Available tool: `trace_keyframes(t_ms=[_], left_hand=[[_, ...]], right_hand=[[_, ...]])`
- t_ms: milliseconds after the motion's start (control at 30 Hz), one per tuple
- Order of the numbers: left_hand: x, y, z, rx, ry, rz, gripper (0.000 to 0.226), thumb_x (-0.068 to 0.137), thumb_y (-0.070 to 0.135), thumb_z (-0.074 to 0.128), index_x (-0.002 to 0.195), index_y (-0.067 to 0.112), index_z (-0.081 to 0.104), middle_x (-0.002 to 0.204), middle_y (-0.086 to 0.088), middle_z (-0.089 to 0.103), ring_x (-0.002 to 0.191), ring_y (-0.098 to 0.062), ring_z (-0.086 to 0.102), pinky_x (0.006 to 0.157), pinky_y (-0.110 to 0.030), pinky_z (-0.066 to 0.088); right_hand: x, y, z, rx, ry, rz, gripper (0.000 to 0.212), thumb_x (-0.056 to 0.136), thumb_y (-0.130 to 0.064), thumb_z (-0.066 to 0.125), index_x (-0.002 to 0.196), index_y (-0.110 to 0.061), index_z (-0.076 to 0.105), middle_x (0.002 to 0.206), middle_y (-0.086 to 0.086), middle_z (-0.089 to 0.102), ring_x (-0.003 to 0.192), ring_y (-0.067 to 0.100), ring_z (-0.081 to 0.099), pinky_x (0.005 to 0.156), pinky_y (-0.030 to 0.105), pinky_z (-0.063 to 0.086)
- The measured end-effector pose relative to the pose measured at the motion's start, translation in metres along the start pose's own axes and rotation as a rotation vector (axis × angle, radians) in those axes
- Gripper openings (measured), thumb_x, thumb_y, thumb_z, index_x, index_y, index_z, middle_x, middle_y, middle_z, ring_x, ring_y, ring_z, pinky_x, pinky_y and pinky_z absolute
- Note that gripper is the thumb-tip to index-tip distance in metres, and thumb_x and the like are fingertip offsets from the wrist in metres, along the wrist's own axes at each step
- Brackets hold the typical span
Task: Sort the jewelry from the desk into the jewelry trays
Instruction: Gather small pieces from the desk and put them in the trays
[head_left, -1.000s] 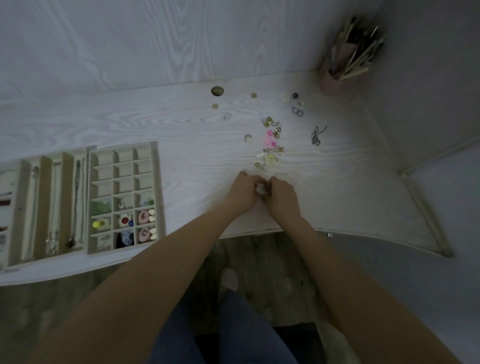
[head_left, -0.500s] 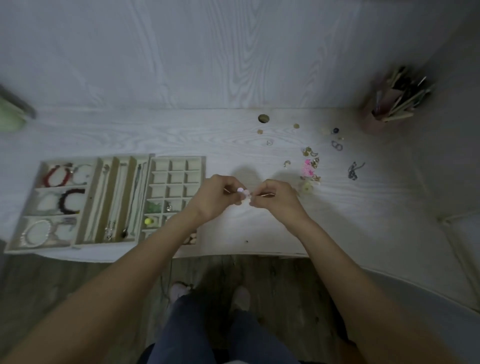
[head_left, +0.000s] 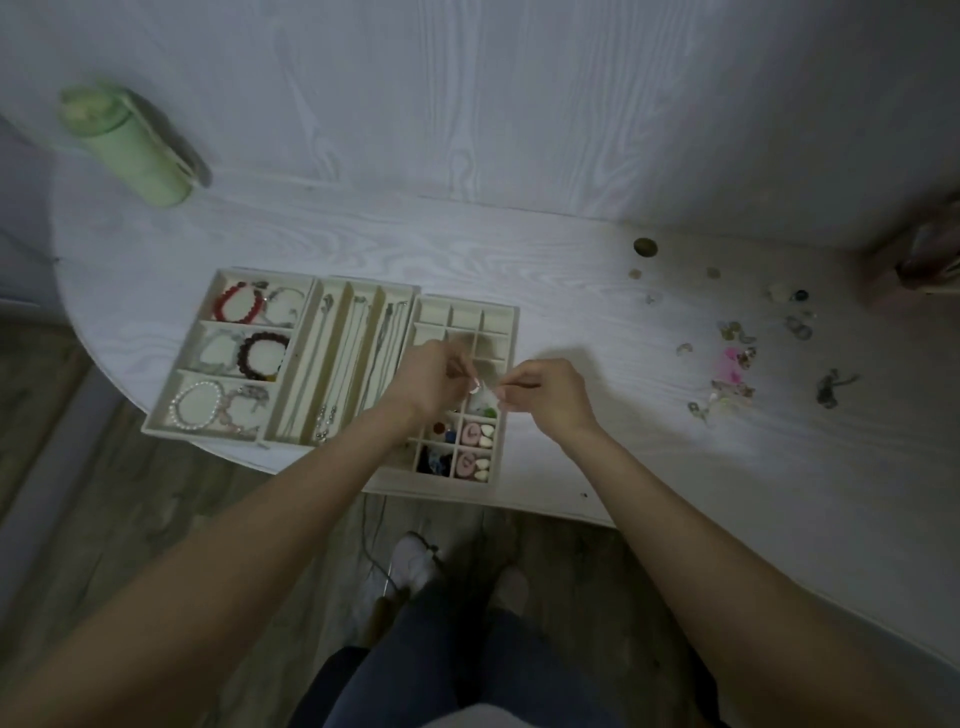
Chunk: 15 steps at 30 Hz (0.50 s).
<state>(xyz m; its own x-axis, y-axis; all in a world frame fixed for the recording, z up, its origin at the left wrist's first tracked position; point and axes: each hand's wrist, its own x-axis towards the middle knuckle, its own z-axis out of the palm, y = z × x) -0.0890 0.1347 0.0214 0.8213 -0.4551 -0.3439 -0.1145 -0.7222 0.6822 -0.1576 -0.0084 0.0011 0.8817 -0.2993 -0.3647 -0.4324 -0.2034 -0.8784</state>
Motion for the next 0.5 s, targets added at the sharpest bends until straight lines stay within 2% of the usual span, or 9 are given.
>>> trace_keyframes(t_ms=[67,133,267,333,433,500], left_hand=[[0.005,-0.004,0.003,0.03,0.002,-0.02,0.005,0.084,0.004,0.066,0.085,0.006,0.07,0.088,-0.011,0.071,0.08,-0.017,0.063,0.07,-0.018,0.046],[0.009,-0.008,0.006,0.065,0.009,-0.025,0.006,0.084,0.006,0.066,0.085,0.007,0.072,0.088,-0.011,0.072,0.084,-0.021,0.066,0.073,-0.022,0.047],[0.014,-0.015,0.012,0.097,0.004,-0.029,0.009,0.086,0.006,0.062,0.088,0.008,0.07,0.089,-0.011,0.07,0.082,-0.02,0.064,0.071,-0.024,0.047],[0.015,-0.018,0.014,0.105,-0.011,-0.022,0.01,0.086,0.005,0.059,0.087,0.01,0.068,0.089,-0.011,0.069,0.082,-0.022,0.064,0.071,-0.026,0.049],[0.011,-0.021,0.018,0.184,-0.02,0.008,0.014,0.086,0.003,0.056,0.087,0.011,0.068,0.094,-0.01,0.068,0.084,-0.024,0.064,0.072,-0.034,0.054],[0.009,-0.022,0.02,0.254,0.005,0.046,0.014,0.087,0.005,0.056,0.089,0.011,0.069,0.101,-0.008,0.064,0.089,-0.024,0.062,0.071,-0.033,0.052]], right_hand=[[0.002,0.003,0.005,-0.106,0.018,-0.002,0.01,0.077,-0.003,0.075,0.088,-0.003,0.074,0.089,0.012,0.072,0.079,0.013,0.064,0.077,0.02,0.049],[0.005,0.006,0.008,-0.179,0.013,0.01,0.015,0.078,-0.004,0.074,0.093,-0.002,0.074,0.096,0.011,0.072,0.085,0.011,0.061,0.077,0.017,0.044],[0.009,0.012,0.015,-0.295,0.026,-0.035,0.015,0.083,-0.003,0.069,0.098,-0.002,0.071,0.1,0.013,0.07,0.094,0.017,0.064,0.085,0.021,0.048],[0.008,0.014,0.018,-0.353,0.063,-0.087,0.012,0.086,-0.002,0.066,0.097,-0.004,0.065,0.097,0.013,0.069,0.093,0.021,0.064,0.08,0.024,0.049],[0.009,0.017,0.024,-0.488,0.089,-0.162,0.003,0.087,-0.005,0.064,0.087,-0.007,0.062,0.089,0.01,0.066,0.085,0.023,0.063,0.074,0.036,0.052],[0.007,0.018,0.027,-0.593,0.092,-0.178,0.002,0.088,-0.008,0.063,0.088,-0.007,0.064,0.096,0.006,0.059,0.088,0.019,0.057,0.069,0.031,0.046]])
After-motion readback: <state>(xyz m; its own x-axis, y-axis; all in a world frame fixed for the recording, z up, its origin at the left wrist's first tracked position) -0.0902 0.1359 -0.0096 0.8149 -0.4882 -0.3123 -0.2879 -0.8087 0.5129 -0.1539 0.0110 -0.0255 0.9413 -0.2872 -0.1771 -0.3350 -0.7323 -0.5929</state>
